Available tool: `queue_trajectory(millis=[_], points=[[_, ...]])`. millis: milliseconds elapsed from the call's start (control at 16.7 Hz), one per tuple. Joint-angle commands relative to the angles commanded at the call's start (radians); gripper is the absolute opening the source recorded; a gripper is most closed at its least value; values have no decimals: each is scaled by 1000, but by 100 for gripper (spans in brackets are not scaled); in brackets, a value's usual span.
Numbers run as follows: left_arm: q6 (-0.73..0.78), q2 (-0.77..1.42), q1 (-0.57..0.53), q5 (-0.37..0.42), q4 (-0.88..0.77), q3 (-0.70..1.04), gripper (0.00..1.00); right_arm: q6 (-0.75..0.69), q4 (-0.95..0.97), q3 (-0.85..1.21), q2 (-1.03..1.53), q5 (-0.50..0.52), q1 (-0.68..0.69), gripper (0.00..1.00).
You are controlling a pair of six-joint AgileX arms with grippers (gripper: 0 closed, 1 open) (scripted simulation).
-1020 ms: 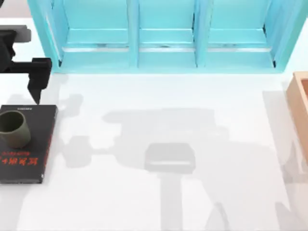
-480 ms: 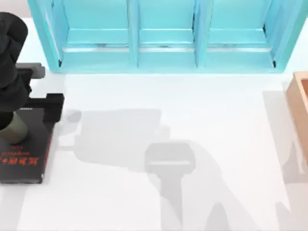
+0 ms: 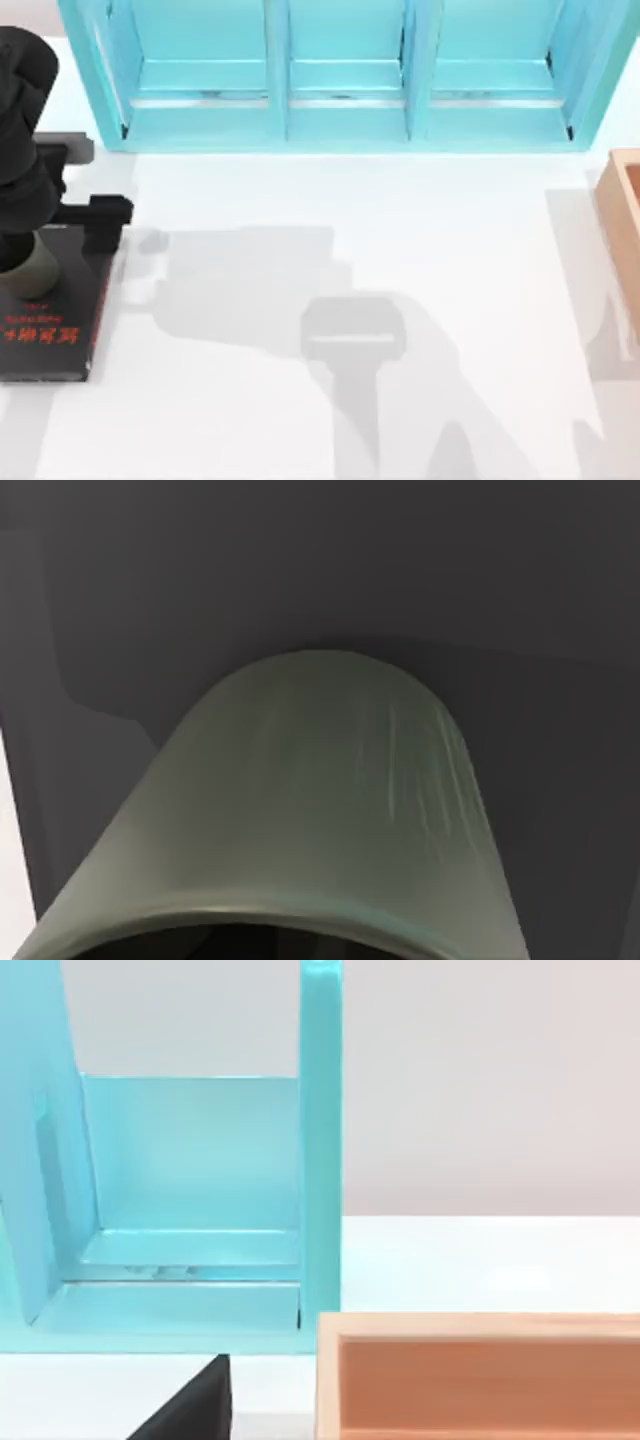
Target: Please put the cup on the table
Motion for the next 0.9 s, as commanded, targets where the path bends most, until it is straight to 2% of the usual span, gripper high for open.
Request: queue_trajectory(millis=[540, 900], points=[[0, 0, 0, 0, 0, 0, 2, 0, 0, 0, 0, 0, 0, 100], [0, 0, 0, 0, 0, 0, 0, 0, 0, 0, 0, 0, 0, 100]])
